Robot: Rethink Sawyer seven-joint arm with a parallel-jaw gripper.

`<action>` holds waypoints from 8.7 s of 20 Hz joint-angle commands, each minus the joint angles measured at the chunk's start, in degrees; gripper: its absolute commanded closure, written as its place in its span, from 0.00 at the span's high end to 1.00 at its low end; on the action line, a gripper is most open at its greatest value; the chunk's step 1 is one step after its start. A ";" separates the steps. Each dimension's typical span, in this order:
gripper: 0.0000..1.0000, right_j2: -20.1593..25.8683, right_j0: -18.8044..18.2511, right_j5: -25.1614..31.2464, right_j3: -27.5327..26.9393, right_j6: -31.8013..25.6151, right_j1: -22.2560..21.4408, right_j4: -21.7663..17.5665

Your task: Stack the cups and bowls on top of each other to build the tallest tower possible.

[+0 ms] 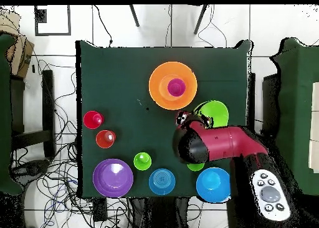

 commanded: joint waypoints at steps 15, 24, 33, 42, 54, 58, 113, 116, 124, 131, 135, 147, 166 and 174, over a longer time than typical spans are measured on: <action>0.00 -6.05 3.96 -0.27 -9.88 5.51 6.92 4.91; 0.00 -14.51 12.03 3.06 -17.32 9.43 10.06 8.36; 0.00 -15.36 13.50 6.38 -20.57 6.88 11.24 15.39; 0.00 -15.96 15.52 10.70 -22.96 2.59 10.95 18.36; 0.00 -19.21 24.37 15.60 -30.65 6.08 14.97 22.23; 0.00 -21.39 26.46 16.83 -33.14 6.10 16.45 22.71; 0.00 -36.64 38.11 11.50 -34.31 7.71 23.84 31.51; 0.00 -36.10 37.65 11.34 -34.61 7.05 24.12 32.05; 0.00 -32.52 35.41 11.56 -33.98 4.04 23.59 34.14; 0.00 -32.50 35.74 11.86 -34.18 4.25 24.27 35.41; 0.00 -33.20 36.39 11.89 -34.86 4.93 25.12 36.13; 0.00 -35.97 38.93 12.18 -35.94 7.19 27.11 38.28; 0.00 -33.07 36.60 12.09 -36.37 2.25 26.83 39.91; 0.00 -31.58 35.32 11.04 -35.29 0.63 25.96 39.10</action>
